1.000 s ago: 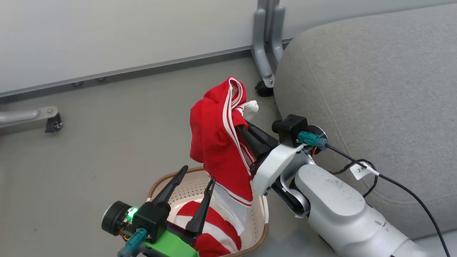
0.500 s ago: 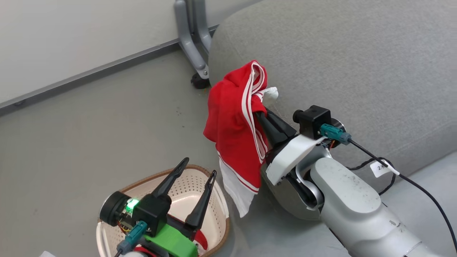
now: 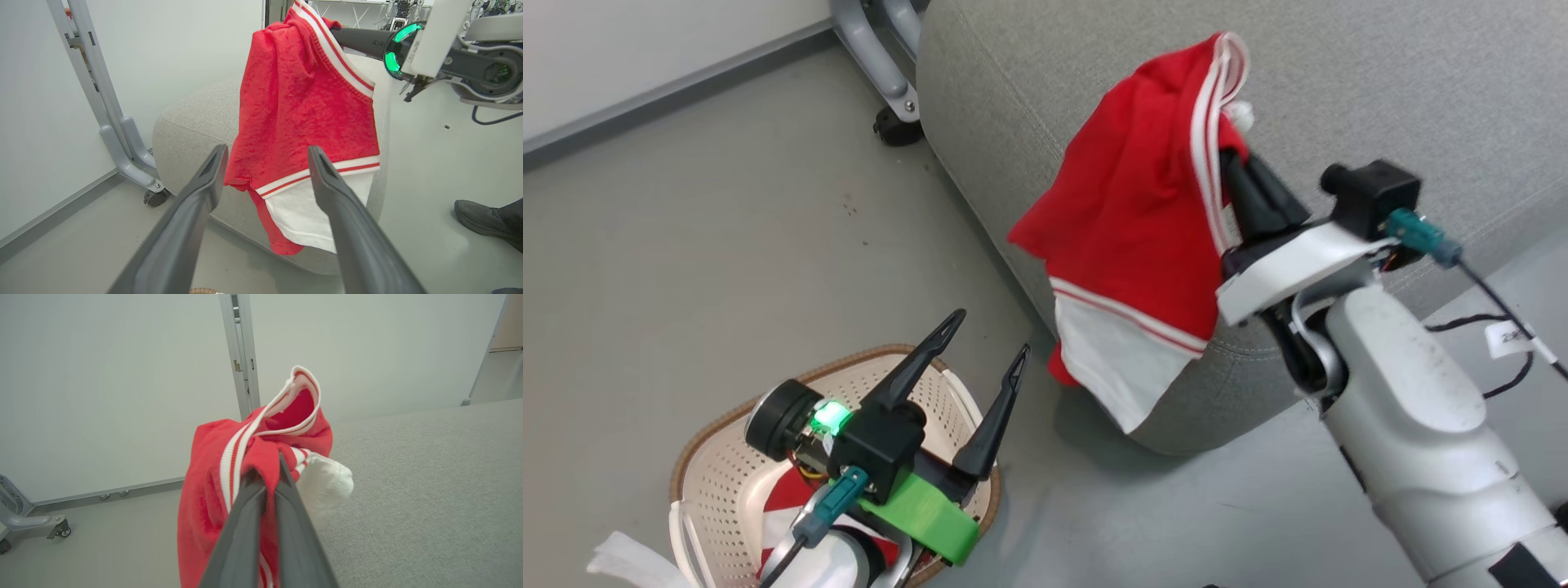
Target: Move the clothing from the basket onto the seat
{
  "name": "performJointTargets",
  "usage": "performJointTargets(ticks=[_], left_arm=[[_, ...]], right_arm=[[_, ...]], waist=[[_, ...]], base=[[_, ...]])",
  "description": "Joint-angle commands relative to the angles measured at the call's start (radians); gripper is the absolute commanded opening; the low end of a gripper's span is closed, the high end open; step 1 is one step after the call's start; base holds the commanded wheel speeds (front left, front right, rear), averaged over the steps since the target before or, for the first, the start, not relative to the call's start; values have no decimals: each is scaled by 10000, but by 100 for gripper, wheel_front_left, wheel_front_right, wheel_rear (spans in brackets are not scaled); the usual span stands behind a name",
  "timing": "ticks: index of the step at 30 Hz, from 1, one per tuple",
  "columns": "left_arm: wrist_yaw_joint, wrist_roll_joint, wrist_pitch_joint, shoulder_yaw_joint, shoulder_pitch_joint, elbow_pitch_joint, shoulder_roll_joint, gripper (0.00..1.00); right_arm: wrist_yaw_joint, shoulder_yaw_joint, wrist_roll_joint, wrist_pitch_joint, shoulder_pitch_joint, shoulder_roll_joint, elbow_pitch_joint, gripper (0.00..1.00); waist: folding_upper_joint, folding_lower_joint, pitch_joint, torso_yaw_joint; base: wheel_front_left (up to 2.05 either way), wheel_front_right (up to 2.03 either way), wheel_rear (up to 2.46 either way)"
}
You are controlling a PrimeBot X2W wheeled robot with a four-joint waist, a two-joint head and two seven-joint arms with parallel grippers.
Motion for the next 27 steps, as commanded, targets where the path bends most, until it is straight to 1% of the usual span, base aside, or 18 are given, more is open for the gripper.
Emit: performJointTargets(ticks=[1, 8, 11, 14, 18, 21, 27], left_arm=[[-70, 58, 62, -40, -273, -78, 59, 100], [-243, 391, 236, -231, -1100, -538, 198, 100], [-284, 502, 293, -276, -1386, -732, 265, 100], [-321, 561, 294, -305, -1640, -871, 287, 100], [-356, 599, 243, -348, -1930, -934, 280, 100], [-372, 623, 175, -386, -2069, -876, 255, 100], [-365, 595, 70, -462, -2148, -679, 202, 100]], right_arm=[[1, -329, -97, -32, -334, -93, -139, 0], [1, -2214, -446, -32, -1913, -866, -208, 0], [1, -2935, -534, -32, -2754, -1330, -61, 0], [1, -3412, -632, -32, -3475, -1749, 230, 0], [1, -3783, -731, 2, -4121, -2224, 1066, 0], [1, -3875, -722, 31, -4208, -2332, 1956, 0], [1, -4002, -543, -22, -3576, -2029, 3264, 0]], waist=[[-1, 0, 567, 126], [-1, 0, 1709, 768], [-1, 0, 2153, 1076], [-1, 0, 2493, 1379], [-1, 0, 2870, 1717], [-1, 0, 3077, 1890], [-1, 0, 3241, 1953]], base=[[0, 0, 0], [0, 0, 0], [0, 0, 0], [0, 0, 0], [0, 0, 0], [0, 0, 0], [0, 0, 0]])
